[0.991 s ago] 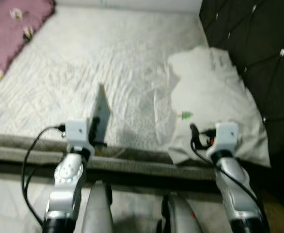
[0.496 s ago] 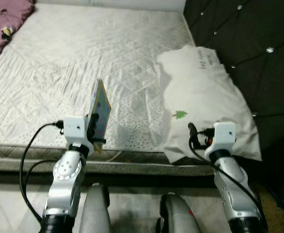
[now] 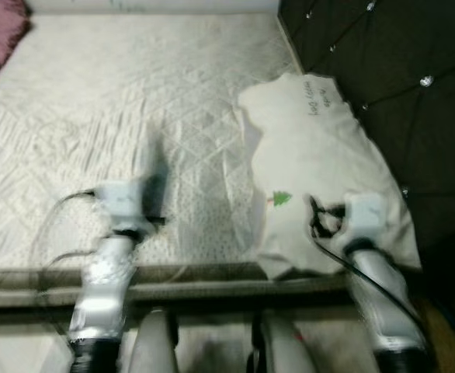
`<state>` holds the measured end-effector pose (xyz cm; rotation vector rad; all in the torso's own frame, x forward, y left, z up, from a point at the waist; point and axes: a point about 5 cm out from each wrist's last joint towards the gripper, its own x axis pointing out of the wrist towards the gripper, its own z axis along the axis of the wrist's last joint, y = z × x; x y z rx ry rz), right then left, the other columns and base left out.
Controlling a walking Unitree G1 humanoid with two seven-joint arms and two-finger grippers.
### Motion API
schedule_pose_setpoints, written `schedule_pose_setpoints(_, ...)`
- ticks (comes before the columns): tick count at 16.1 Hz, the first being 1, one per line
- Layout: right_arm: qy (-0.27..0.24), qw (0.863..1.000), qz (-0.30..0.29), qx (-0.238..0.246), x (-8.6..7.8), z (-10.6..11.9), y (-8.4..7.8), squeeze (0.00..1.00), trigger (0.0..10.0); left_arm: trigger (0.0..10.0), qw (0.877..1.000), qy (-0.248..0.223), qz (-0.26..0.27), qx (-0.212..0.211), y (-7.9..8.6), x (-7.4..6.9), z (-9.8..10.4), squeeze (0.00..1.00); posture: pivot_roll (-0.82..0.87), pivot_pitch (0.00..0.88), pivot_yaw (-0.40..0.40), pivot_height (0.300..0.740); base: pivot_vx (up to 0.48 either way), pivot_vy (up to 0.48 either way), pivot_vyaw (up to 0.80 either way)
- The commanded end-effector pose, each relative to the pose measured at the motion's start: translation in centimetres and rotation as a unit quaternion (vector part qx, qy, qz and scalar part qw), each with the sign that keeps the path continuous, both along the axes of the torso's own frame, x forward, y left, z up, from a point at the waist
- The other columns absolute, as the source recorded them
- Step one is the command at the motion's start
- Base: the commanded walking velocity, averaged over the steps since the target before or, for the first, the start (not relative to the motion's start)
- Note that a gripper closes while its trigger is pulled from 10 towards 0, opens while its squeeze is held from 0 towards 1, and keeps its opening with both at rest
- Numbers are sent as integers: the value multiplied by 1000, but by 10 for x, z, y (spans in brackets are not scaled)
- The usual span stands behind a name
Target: Clean up the room
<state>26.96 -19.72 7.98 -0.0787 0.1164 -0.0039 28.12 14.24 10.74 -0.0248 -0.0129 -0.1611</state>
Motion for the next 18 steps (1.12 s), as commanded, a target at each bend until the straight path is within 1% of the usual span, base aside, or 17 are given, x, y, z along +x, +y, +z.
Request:
schedule_pose_setpoints(1, -16, 1000, 17, 6, 5, 8, 11, 0, 10000, 10000, 1000, -2, 20, 9, 13, 0, 1, 0, -52, 120, -32, 642, 0, 0, -481)
schedule_pose_setpoints(3, -17, 1000, 17, 6, 5, 8, 12, 0, 10000, 10000, 1000, 0, 22, 11, 12, 1, 1, 0, -55, 124, -34, 622, 0, 0, -466)
schedule_pose_setpoints(6, -17, 1000, 17, 5, 5, 8, 11, 0, 10000, 10000, 1000, 9, 28, 11, 12, 1, -2, 0, -55, 125, -35, 622, 0, 0, 0)
schedule_pose_setpoints(8, -17, 1000, 15, 3, 4, 9, 9, 0, 10000, 10000, 999, 28, 23, -4, 13, 6, -7, 0, -62, 133, -43, 622, 0, 0, 0)
schedule_pose_setpoints(9, -18, 1000, 14, 1, 4, 10, 8, 0, 10000, 10000, 999, 32, 21, -7, 14, 10, -7, 0, -66, 135, -46, 622, 0, 0, 0)
schedule_pose_setpoints(10, -18, 1000, 13, -3, 2, 11, 5, 0, 10000, 10000, 999, 37, 30, -15, 15, 17, -8, 0, -72, 138, -50, 622, 0, 0, 0)
schedule_pose_setpoints(11, -17, 1000, 11, -11, -3, 13, -2, 0, 10000, 10000, 997, 50, 41, -47, 13, 26, -8, 0, -94, 148, -59, 622, 0, 0, 0)
schedule_pose_setpoints(12, -16, 1000, 10, -13, -5, 13, -4, 0, 10000, 10000, 996, 54, 45, -54, 12, 28, -8, 0, -94, 148, -59, 622, 0, 0, 0)
schedule_pose_setpoints(13, -8, 1000, 5, -24, -14, 13, -14, 0, 10000, 10000, 992, 76, 53, -82, 9, 37, -11, 0, -123, 159, -68, 622, 0, 0, 0)
schedule_pose_setpoints(14, 0, 999, 1, -33, -22, 12, -21, 0, 10000, 10000, 989, 89, 62, -99, 7, 42, -14, 0, -144, 167, -73, 622, 0, 0, 0)
schedule_pose_setpoints(16, 11, 999, -6, -49, -34, 12, -33, 0, 10000, 10000, 984, 96, 74, -130, 5, 51, -16, 0, -172, 177, -85, 622, 0, 0, 0)
schedule_pose_setpoints(17, 15, 998, -10, -57, -40, 14, -39, 0, 10000, 10000, 979, 110, 79, -154, 1, 56, -22, 0, -191, 179, -92, 622, 0, 0, 0)
schedule_pose_setpoints(18, 15, 998, -9, -60, -41, 16, -41, 0, 10000, 10000, 975, 121, 76, -170, -3, 57, -26, 0, -207, 179, -98, 622, 0, 0, 0)
